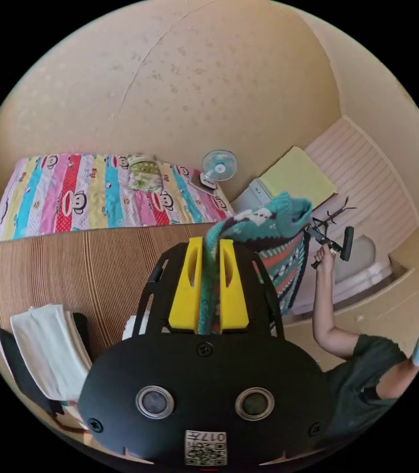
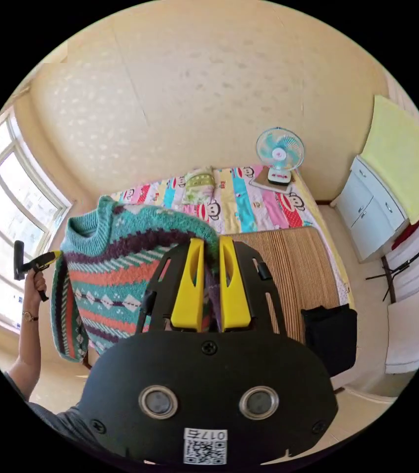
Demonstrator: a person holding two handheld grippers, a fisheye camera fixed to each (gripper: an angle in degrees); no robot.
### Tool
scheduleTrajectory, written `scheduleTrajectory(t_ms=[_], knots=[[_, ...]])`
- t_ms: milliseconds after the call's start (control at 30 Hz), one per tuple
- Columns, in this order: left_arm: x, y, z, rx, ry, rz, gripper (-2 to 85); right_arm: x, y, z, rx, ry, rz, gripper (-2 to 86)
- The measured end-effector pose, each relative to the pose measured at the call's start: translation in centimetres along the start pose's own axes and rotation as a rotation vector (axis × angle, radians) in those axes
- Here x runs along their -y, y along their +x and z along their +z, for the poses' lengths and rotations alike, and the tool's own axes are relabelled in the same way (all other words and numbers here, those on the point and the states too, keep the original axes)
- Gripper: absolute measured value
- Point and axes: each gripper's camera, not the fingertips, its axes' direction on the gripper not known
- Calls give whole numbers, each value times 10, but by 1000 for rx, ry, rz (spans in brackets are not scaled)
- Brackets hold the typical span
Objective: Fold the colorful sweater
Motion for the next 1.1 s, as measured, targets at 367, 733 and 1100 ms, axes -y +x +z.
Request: scheduleTrajectory(t_ms=[367, 733, 1100], knots=[[-168, -114, 237, 261, -453, -126, 29, -147, 28, 270, 200, -516, -158, 5], [-341, -168, 275, 383, -698, -90, -7, -312, 35, 312, -72, -723, -387, 5], [-482, -297, 93, -293, -130, -1115, 98, -366, 149, 212, 368, -782, 254, 4]])
